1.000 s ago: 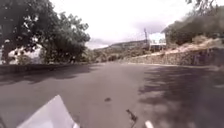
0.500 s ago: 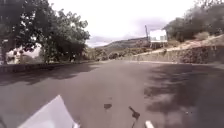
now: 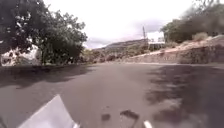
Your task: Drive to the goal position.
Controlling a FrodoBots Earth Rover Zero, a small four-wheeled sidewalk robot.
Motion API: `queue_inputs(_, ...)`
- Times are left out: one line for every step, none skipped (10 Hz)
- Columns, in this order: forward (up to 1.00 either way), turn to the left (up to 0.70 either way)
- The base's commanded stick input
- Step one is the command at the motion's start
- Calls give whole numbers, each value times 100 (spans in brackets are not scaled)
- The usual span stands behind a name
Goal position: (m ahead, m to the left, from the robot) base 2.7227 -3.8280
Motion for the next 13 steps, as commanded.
queue_inputs(50, 0)
queue_inputs(50, 0)
queue_inputs(50, 0)
queue_inputs(50, 0)
queue_inputs(50, 0)
queue_inputs(50, 0)
queue_inputs(50, 0)
queue_inputs(50, 0)
queue_inputs(50, 0)
queue_inputs(50, 0)
queue_inputs(50, 0)
queue_inputs(50, 0)
queue_inputs(50, 0)
